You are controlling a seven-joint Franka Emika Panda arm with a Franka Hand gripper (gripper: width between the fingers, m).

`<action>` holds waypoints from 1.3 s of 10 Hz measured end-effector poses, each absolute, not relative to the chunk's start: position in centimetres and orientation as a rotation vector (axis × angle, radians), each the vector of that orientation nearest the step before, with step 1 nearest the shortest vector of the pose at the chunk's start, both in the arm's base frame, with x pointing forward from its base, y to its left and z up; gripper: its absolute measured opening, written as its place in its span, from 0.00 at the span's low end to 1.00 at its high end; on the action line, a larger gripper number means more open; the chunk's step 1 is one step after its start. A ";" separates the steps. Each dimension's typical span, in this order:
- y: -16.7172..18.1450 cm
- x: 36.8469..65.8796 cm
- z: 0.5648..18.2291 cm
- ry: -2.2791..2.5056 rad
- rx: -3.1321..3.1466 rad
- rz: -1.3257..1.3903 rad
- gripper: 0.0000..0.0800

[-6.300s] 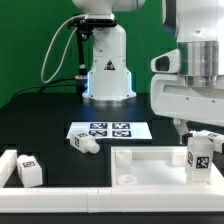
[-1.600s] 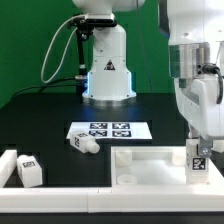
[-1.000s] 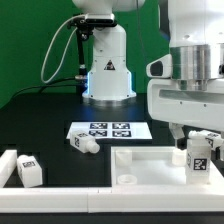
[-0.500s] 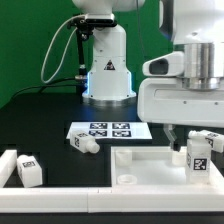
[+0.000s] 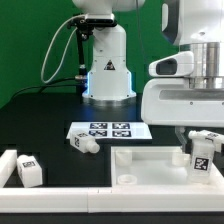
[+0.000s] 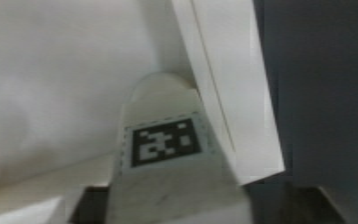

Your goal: Assemble one leg

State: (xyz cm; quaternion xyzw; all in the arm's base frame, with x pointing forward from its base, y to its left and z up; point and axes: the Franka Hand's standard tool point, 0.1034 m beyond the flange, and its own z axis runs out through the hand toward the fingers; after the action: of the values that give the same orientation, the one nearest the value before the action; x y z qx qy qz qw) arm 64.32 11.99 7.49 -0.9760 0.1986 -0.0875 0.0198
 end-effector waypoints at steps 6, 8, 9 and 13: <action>11.0 63.8 7.2 1.710 -2.505 -0.127 0.36; 10.9 64.0 7.5 2.023 -2.210 0.007 0.36; 10.9 64.1 7.6 2.166 -2.059 0.037 0.36; 10.8 64.0 7.5 2.393 -1.799 0.063 0.36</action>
Offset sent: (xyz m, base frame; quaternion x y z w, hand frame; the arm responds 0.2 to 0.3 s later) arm 0.0003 -0.0110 -0.0061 -0.0289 -0.0103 0.3249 0.9452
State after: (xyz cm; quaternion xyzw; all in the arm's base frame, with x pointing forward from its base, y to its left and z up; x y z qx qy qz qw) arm 64.02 10.78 7.49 -0.5992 0.7970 0.0209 0.0733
